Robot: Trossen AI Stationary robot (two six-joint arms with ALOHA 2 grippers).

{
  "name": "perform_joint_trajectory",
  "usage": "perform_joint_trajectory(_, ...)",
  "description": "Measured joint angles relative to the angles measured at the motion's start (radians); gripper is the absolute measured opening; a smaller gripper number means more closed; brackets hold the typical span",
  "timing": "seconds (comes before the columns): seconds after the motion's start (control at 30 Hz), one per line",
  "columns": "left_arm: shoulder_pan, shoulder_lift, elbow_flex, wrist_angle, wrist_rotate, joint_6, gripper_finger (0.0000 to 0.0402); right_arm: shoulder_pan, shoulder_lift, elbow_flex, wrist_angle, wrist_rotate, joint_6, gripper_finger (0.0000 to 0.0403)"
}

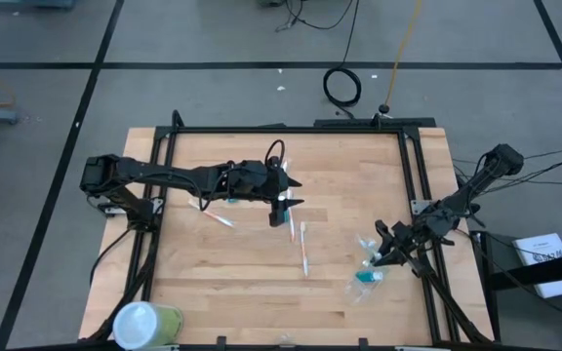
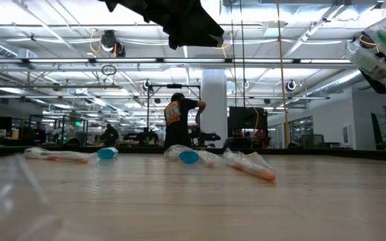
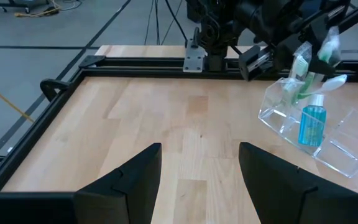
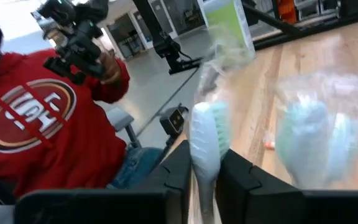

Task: Pick & Place toothbrushing station
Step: Put the green toothbrush into the top section of the transparent organizer, then put the blue mouthwash into the middle section of the transparent organizer

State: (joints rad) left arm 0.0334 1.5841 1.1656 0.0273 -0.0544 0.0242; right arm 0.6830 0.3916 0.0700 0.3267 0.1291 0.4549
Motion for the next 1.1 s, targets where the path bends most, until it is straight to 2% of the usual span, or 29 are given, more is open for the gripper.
perform_joint_trajectory(0.37, 0.000, 0.000, 0.000, -0.001, 0.000, -0.003, 0.0223, 0.000, 0.000, -0.002, 0.018, 0.004, -0.005, 0.0159)
perform_joint_trajectory(0.5, 0.000, 0.000, 0.000, -0.001, 0.000, -0.003, 0.0223, 0.000, -0.001, 0.004, 0.096, -0.001, -0.040, 0.0189)
perform_joint_trajectory(0.67, 0.000, 0.000, 0.000, -0.001, 0.000, -0.003, 0.0223, -0.001, -0.013, 0.059, 0.109, -0.029, -0.156, 0.0206)
perform_joint_trajectory(0.9, -0.003, -0.001, 0.000, -0.002, -0.001, -0.019, 0.0223, -0.001, -0.046, 0.123, 0.115, -0.028, -0.354, 0.0210)
perform_joint_trajectory(0.97, -0.003, -0.018, 0.000, -0.023, -0.033, -0.019, 0.0223, -0.001, -0.058, 0.139, 0.130, -0.027, -0.421, 0.0209)
perform_joint_trajectory(1.1, 0.003, -0.081, 0.001, -0.135, -0.166, -0.048, 0.0223, 0.000, -0.081, 0.173, 0.198, 0.011, -0.558, 0.0212)
